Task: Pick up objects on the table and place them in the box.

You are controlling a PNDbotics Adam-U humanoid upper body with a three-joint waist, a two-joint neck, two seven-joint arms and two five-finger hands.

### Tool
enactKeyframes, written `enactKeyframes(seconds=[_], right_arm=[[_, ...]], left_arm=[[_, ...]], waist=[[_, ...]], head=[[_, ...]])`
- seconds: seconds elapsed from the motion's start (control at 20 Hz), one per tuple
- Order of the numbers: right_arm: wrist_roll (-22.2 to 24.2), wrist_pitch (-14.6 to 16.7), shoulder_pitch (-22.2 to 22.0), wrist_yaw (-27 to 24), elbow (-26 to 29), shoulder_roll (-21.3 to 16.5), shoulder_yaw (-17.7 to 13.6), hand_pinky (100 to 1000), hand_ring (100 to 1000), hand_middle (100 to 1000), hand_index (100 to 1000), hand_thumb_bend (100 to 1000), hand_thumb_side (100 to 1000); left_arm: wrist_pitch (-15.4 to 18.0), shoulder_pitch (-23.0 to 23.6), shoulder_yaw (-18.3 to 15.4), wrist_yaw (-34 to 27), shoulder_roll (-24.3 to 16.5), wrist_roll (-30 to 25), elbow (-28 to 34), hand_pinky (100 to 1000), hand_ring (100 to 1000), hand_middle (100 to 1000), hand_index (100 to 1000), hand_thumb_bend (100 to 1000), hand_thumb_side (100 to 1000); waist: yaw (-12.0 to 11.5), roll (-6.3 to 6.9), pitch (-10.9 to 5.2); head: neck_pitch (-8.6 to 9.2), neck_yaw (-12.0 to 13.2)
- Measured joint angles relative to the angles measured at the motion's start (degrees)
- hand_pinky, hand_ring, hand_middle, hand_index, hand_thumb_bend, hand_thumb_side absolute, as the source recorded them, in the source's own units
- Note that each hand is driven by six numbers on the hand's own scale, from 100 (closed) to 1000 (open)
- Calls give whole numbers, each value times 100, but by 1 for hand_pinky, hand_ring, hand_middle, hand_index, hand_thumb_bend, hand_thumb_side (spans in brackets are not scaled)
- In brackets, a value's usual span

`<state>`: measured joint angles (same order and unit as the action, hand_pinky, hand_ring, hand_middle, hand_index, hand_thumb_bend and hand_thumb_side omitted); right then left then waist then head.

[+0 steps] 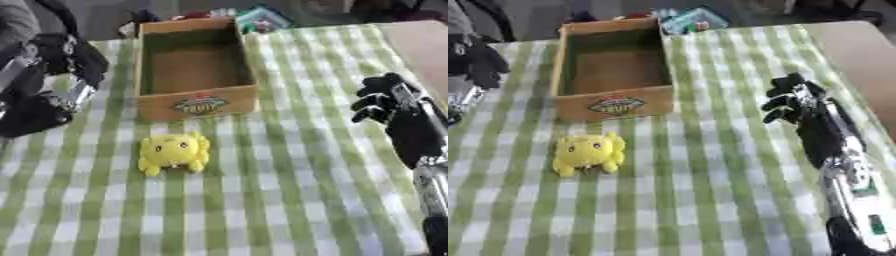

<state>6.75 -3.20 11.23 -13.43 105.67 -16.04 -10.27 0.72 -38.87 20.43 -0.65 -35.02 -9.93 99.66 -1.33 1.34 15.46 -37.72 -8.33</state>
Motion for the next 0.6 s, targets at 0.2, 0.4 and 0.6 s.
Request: enactKeyframes(seconds=[0.2, 0.4, 0.6], right_arm=[[8, -6, -1, 0, 0, -7, 4, 460, 550, 568, 699, 100, 671], [19, 1, -1, 0, 0, -20, 6, 460, 550, 568, 699, 100, 668], [20, 2, -1, 0, 0, -37, 6, 460, 550, 569, 699, 100, 668]], left_arm=[[39, -150, 181, 222, 61, -154, -165, 573, 675, 607, 563, 100, 458], [87, -245, 341, 408, 135, -322, -304, 574, 675, 609, 571, 100, 448], [117, -326, 419, 591, 189, -422, -428, 580, 685, 617, 589, 100, 415]], waist=[[26, 14, -11], [39, 21, -11], [41, 21, -11]], head=[[0, 12], [0, 17], [0, 19]])
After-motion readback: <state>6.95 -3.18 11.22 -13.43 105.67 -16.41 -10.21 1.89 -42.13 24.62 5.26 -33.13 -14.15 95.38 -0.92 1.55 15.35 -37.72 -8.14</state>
